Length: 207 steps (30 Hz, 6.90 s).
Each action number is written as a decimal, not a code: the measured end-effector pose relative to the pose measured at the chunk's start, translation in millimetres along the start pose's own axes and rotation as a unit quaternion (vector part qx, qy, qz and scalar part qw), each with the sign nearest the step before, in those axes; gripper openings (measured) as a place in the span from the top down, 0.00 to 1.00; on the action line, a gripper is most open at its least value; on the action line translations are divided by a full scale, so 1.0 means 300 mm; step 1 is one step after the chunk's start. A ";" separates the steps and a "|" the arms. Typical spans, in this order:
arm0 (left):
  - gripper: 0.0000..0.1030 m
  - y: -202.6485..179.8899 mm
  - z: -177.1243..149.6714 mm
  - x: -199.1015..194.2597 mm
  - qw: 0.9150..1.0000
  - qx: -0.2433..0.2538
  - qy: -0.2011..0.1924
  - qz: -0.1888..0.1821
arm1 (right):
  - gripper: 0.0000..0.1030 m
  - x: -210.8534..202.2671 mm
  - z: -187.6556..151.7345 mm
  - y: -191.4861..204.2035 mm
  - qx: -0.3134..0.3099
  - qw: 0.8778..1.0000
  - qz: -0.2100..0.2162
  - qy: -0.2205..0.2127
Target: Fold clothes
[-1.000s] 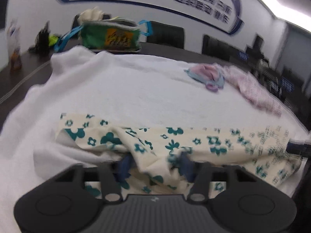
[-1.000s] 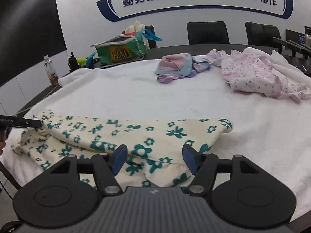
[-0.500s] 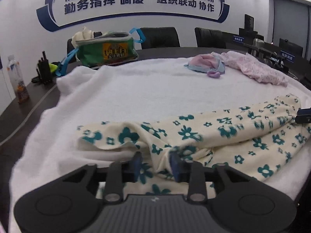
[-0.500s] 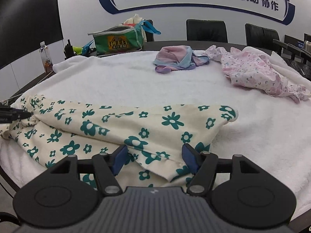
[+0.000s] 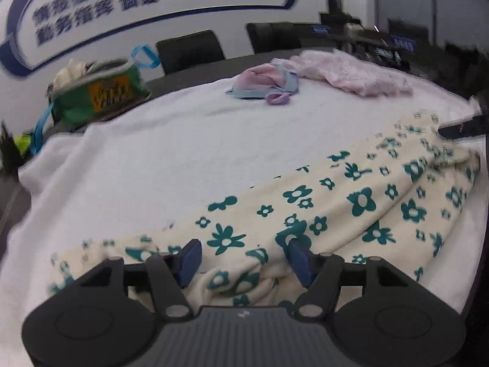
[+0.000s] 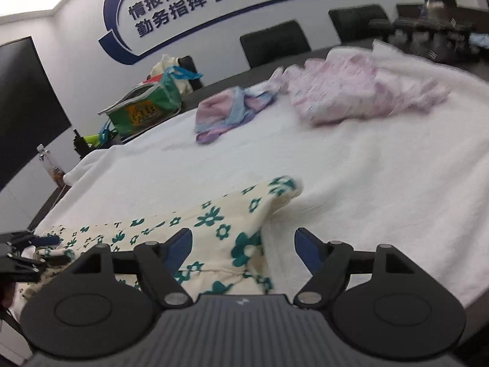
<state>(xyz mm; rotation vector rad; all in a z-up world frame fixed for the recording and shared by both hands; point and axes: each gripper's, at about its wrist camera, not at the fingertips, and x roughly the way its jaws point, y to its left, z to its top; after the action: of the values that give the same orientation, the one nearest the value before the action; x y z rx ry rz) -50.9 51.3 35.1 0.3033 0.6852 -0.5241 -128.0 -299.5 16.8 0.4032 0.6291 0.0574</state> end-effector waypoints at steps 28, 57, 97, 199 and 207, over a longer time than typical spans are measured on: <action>0.49 -0.504 0.666 0.605 0.908 0.161 0.111 -0.371 | 0.36 -0.100 -0.250 -0.036 0.255 0.964 0.071 -0.037; 0.79 -0.012 0.791 0.482 0.989 0.014 0.059 -0.138 | 0.69 0.429 0.396 -0.049 0.015 0.999 -0.051 0.006; 0.98 0.125 -0.049 -0.286 0.963 -0.212 -0.043 -0.159 | 0.93 0.027 -0.060 0.495 -0.003 0.983 0.183 -0.011; 0.90 -0.092 -0.244 -0.205 0.963 -0.256 -0.078 -0.027 | 0.42 0.088 -0.187 0.417 -0.113 0.971 0.184 0.100; 0.95 -0.066 -0.280 -0.391 0.945 -0.309 -0.091 -0.046 | 0.96 0.048 -0.165 0.499 -0.152 0.960 0.216 0.088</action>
<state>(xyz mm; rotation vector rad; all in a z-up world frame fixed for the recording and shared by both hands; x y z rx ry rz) -182.1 113.0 49.6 -0.3652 0.6505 -0.3943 -134.8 -141.8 29.9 0.2321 0.6848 0.6069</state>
